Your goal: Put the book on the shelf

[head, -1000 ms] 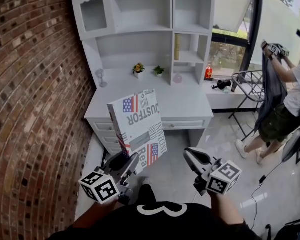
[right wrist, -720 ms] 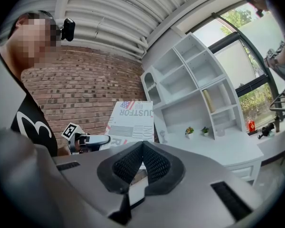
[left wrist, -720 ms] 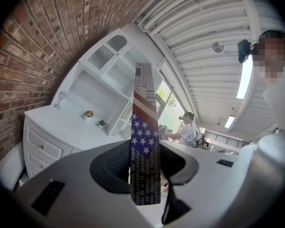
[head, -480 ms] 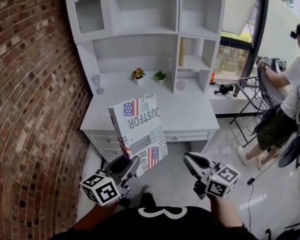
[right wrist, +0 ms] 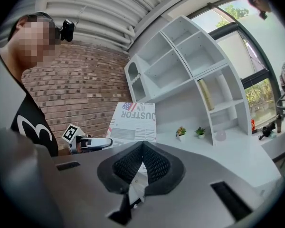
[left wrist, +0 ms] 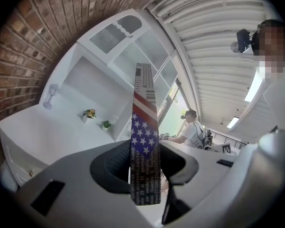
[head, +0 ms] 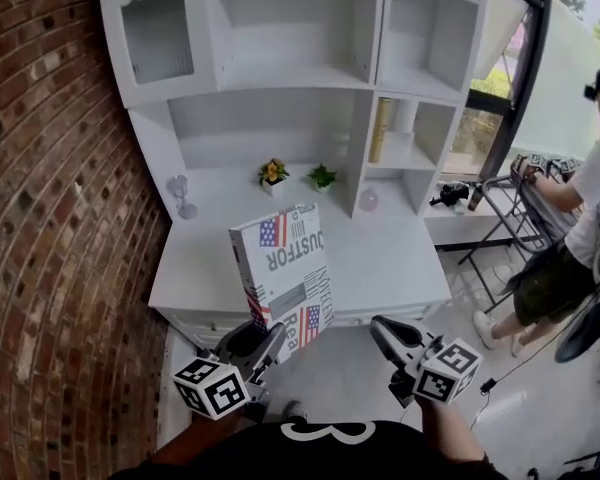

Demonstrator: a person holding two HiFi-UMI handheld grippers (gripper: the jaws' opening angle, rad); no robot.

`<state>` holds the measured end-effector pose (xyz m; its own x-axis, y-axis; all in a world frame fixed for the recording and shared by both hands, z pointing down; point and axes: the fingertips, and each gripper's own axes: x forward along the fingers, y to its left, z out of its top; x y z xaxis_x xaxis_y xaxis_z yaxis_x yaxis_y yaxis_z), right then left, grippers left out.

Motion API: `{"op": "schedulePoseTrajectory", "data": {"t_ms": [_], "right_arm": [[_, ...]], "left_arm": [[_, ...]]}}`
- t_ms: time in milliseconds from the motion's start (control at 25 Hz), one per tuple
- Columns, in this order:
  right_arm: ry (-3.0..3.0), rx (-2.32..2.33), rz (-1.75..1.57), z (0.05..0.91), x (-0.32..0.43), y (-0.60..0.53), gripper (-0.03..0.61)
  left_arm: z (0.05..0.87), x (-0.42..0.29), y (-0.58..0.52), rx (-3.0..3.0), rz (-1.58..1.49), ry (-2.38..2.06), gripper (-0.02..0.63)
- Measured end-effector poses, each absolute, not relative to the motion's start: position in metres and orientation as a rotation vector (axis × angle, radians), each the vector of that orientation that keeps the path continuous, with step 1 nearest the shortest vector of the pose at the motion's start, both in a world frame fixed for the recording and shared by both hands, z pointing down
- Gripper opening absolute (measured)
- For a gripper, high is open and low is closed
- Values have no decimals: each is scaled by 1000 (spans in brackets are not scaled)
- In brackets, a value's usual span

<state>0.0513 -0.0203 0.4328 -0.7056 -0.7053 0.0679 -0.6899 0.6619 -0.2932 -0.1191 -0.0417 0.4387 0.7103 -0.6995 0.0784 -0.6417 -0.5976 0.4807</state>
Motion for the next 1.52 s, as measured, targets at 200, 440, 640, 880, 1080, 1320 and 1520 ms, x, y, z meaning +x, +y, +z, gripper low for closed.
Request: {"op": "schedulePoseTrajectory", "data": {"t_ms": [200, 440, 640, 880, 1080, 1320, 1520], "right_arm": [[2819, -1170, -441, 426, 37, -82, 11], [2822, -1158, -452, 422, 18, -144, 11], [2809, -1160, -449, 420, 13, -175, 11], [2831, -1154, -451, 425, 8, -192, 11], [2849, -1124, -437, 419, 4, -204, 11], [2870, -1052, -395, 401, 5, -224, 11], [2880, -985, -368, 388, 9, -248, 11]], "left_arm": [[440, -129, -101, 2428, -157, -996, 158], [432, -146, -162, 2433, -165, -1001, 158], [423, -156, -195, 2451, -182, -1019, 158], [412, -166, -220, 2461, -217, -1053, 158], [395, -172, -232, 2479, -254, -1093, 158], [369, -171, -242, 2507, -281, -1158, 158], [349, -163, -256, 2529, -292, -1212, 158]]}}
